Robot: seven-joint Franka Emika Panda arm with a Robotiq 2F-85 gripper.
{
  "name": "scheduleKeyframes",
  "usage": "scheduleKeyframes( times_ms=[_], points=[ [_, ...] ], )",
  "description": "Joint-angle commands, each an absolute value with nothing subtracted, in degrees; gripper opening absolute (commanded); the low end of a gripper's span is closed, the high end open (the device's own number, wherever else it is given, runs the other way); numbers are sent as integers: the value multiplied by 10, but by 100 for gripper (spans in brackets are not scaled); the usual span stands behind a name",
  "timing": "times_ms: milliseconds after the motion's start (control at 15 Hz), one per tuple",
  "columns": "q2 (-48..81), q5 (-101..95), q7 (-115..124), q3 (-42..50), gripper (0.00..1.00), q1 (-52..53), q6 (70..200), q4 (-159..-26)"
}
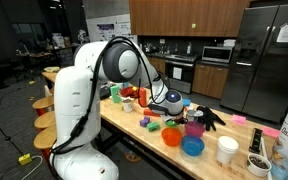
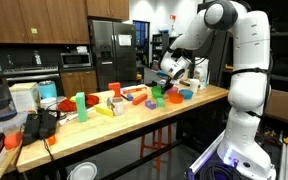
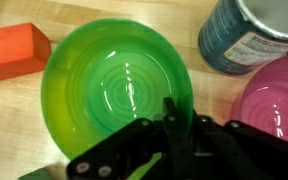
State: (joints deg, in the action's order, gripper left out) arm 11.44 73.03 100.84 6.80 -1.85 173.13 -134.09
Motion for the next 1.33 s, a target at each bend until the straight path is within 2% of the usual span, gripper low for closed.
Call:
scheduleKeyframes(
  times_ms=[0, 867, 1267],
  points=[
    [94, 708, 1024, 81, 0, -17, 1758, -1362],
    [41, 610, 999, 135, 1, -11, 1867, -1414],
    [-1, 569, 997, 189, 1, -5, 1938, -1486]
  ],
)
